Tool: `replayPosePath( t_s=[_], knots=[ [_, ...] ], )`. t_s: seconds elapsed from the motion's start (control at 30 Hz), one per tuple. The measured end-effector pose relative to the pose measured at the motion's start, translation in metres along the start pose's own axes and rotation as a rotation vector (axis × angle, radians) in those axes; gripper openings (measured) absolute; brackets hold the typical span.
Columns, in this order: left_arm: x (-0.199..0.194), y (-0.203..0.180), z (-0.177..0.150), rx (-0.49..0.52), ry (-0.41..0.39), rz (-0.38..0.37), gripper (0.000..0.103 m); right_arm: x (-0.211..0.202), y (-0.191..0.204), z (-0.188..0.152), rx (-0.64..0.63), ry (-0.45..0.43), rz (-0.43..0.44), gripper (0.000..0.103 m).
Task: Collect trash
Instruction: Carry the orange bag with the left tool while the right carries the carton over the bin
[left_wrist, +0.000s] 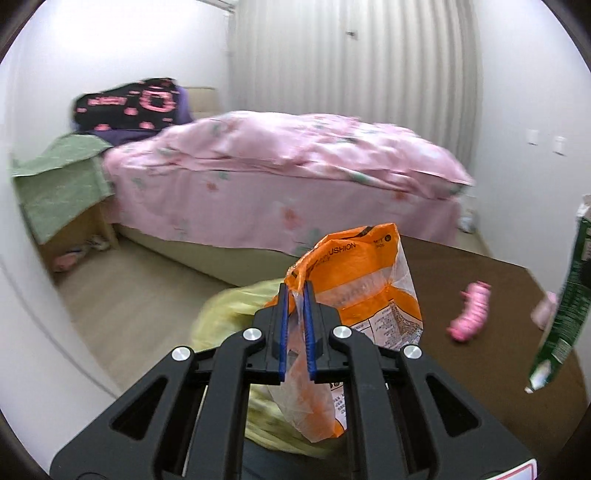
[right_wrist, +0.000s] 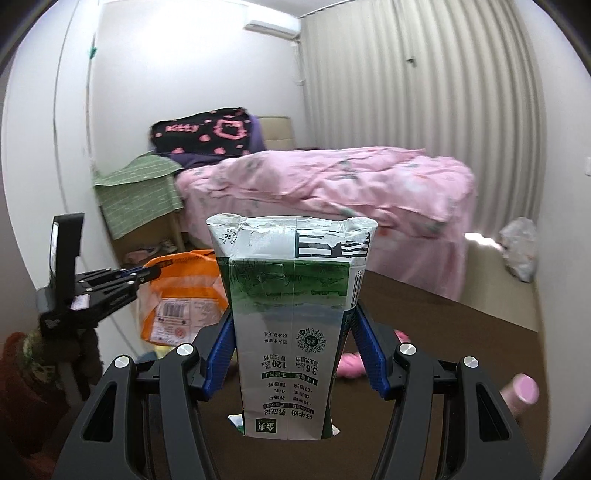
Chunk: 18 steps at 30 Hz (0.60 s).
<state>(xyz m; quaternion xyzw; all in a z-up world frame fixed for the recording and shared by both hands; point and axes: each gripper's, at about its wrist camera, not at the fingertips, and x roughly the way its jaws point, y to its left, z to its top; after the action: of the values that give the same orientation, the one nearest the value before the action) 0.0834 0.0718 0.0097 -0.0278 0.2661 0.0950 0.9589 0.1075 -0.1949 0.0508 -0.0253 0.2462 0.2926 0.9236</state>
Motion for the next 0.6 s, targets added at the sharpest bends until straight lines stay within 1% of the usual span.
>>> replayPosePath(
  t_s=[0.1, 0.2, 0.27, 0.33, 0.37, 0.4, 0.5, 0.53, 0.6],
  knots=[
    [0.021, 0.019, -0.002, -0.037, 0.02, 0.082, 0.007, 0.041, 0.018, 0.014, 0.002, 0.016, 0.088, 0.057],
    [0.049, 0.032, -0.008, -0.069, 0.054, 0.125, 0.007, 0.089, 0.03, 0.025, 0.024, 0.03, 0.18, 0.057],
    [0.067, 0.04, -0.014, -0.102, 0.065, 0.157, 0.007, 0.12, 0.034, 0.028, 0.056, 0.034, 0.224, 0.057],
    [0.079, 0.046, -0.018, -0.136, 0.076, 0.164, 0.007, 0.152, 0.036, 0.029, 0.101, 0.045, 0.255, 0.057],
    [0.088, 0.05, -0.023, -0.158, 0.097, 0.16, 0.007, 0.168, 0.038, 0.027, 0.119, 0.058, 0.261, 0.057],
    [0.094, 0.05, -0.025, -0.167, 0.11, 0.158, 0.007, 0.183, 0.037, 0.024, 0.13, 0.079, 0.259, 0.057],
    [0.108, 0.053, -0.037, -0.183, 0.152, 0.138, 0.007, 0.226, 0.033, 0.006, 0.168, 0.208, 0.264, 0.057],
    [0.109, 0.054, -0.04, -0.186, 0.161, 0.136, 0.007, 0.238, 0.033, -0.001, 0.175, 0.249, 0.264, 0.057],
    [0.115, 0.059, -0.046, -0.22, 0.183, 0.123, 0.007, 0.254, 0.035, -0.011, 0.166, 0.301, 0.258, 0.057]
  ],
)
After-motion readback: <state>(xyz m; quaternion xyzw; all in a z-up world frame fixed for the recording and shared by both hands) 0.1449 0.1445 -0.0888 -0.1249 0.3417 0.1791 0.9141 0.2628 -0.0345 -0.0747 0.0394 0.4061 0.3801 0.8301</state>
